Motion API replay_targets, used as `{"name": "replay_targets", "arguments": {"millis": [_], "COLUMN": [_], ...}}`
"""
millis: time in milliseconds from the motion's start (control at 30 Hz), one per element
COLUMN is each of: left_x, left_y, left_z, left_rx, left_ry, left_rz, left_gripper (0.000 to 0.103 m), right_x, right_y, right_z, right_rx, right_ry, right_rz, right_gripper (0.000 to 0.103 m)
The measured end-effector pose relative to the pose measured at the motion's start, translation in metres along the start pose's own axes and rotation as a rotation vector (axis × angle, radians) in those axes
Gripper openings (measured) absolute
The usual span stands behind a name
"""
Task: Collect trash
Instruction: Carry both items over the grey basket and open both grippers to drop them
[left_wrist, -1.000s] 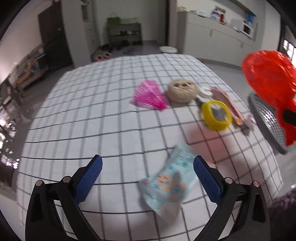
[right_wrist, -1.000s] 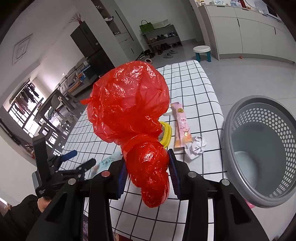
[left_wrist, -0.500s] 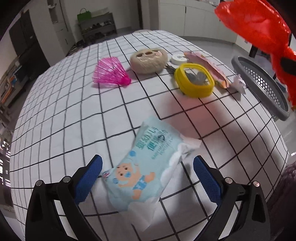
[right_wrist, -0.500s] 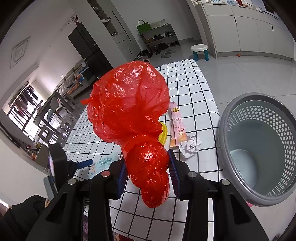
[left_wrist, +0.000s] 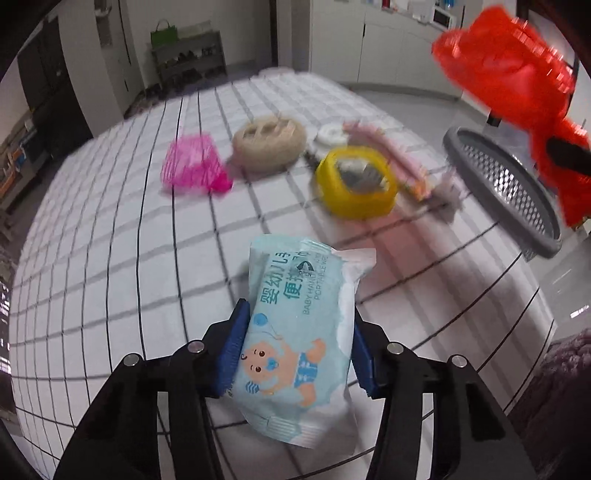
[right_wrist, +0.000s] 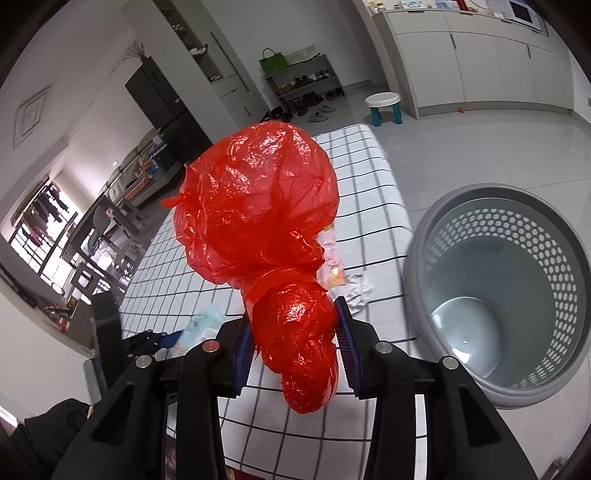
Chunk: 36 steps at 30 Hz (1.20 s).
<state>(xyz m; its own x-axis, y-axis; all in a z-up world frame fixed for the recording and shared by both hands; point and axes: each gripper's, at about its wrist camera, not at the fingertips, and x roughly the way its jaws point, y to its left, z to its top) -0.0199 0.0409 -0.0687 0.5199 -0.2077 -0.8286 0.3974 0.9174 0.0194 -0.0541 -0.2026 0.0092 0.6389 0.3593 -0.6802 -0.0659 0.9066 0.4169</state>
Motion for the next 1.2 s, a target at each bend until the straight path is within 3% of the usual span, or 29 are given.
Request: {"name": "replay_targets", "arguments": {"millis": [100,333,733,1033,1100,1200], "left_x": [-0.011,-0.027,-0.001,0.032,0.036,0.038], "left_y": [-0.015,-0.062,-0.175,-0.225,-0.23,-0.232], "left_z": [0.017,0.053,0.126,0.145,0.146,0.147], "left_rx": [0.018,0.059,0.127,0.166,0.175,0.165], "left_ry": [-0.057,-0.138,-0.176,-0.116,-0.112,-0.113], "left_rz": [0.034,-0.001,-0.126,-0.19,-0.185,-0.187], "left_gripper": [0.05,0.05,0.05,0.051,0.055,0.071], "right_x": [-0.007,-0.03,-0.063,-0.065,-0.063,-0.066], "right_y": [-0.013,-0.055,-0.144,-0.172,-0.175,-0.177], "right_z": [0.002,0.004,0.002,0.0,0.0,0.0], "right_rx": [0.022,0.099,0.316,0.401,0.41,0.415], "right_ry": [-0.021,-0.082,-0.096,-0.046,-0.034,-0.042], "right_rz": [-0.032,-0.14,-0.316,-0.369,-0.373,-0.377], "right_gripper": [0.039,0.039,0.039,0.039,0.039,0.045]}}
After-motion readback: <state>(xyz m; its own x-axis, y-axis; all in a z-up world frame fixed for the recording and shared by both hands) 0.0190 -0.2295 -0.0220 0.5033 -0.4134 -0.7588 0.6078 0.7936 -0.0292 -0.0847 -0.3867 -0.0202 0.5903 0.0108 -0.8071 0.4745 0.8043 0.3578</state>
